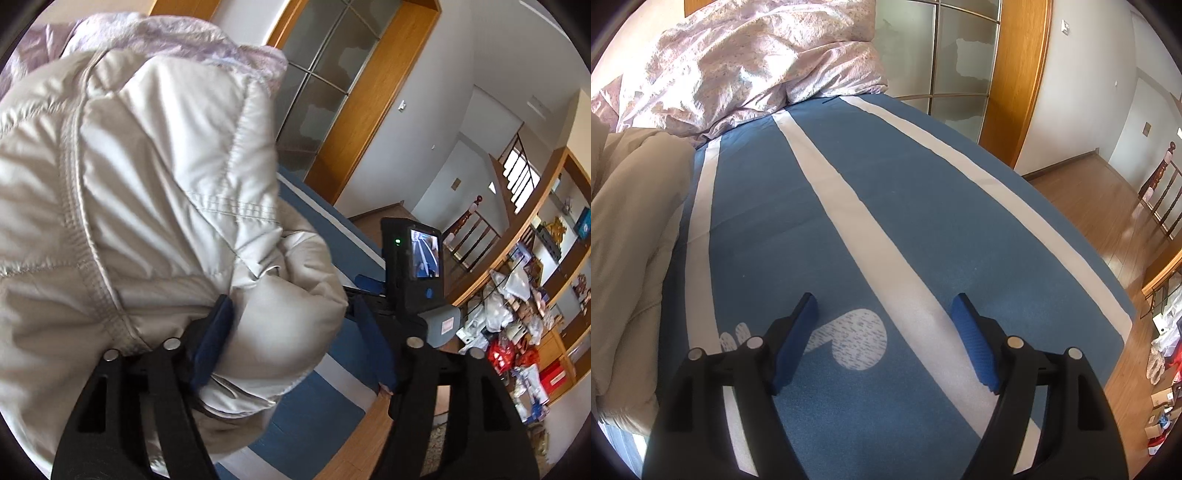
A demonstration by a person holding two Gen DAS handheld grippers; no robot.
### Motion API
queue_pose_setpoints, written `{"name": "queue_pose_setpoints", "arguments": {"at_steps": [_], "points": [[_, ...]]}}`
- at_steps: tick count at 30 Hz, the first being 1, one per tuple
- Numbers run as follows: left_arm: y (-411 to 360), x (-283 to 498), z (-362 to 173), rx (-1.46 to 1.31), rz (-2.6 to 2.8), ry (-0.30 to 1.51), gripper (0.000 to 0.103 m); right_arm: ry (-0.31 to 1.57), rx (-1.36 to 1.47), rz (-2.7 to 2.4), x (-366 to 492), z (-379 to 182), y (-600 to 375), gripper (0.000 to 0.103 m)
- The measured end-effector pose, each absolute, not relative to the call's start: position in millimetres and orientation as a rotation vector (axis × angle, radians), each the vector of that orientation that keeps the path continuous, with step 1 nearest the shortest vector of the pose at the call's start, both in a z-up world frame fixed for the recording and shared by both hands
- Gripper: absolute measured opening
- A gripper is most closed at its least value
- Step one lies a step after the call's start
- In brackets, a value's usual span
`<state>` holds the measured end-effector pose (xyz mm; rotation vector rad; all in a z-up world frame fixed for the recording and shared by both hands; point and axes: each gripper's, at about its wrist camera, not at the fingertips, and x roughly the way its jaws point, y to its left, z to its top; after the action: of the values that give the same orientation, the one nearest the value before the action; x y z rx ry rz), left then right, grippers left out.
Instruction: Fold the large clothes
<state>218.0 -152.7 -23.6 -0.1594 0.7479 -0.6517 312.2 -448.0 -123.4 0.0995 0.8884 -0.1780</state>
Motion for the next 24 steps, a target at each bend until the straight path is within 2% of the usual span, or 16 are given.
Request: {"name": "queue_pose_setpoints", "arguments": {"at_steps": [6, 14, 24], "points": [[-158.5, 206.5, -13.5, -0.107, -0.654, 0.72, 0.079, 0.882, 0.104, -0.183, 310.6, -123.1, -447.7, 0.075], [-189.5, 184.8, 1.9, -0.069, -0.625, 0.692, 0.079, 0.874, 0.115, -0.185, 300.5, -119.7, -445.0, 0.075], [-183.5, 167.4, 24.1, -0.073, -0.606, 0.642, 0.079, 0.761, 0.112, -0.147, 277.2, -69.5, -429.1, 0.075]]}}
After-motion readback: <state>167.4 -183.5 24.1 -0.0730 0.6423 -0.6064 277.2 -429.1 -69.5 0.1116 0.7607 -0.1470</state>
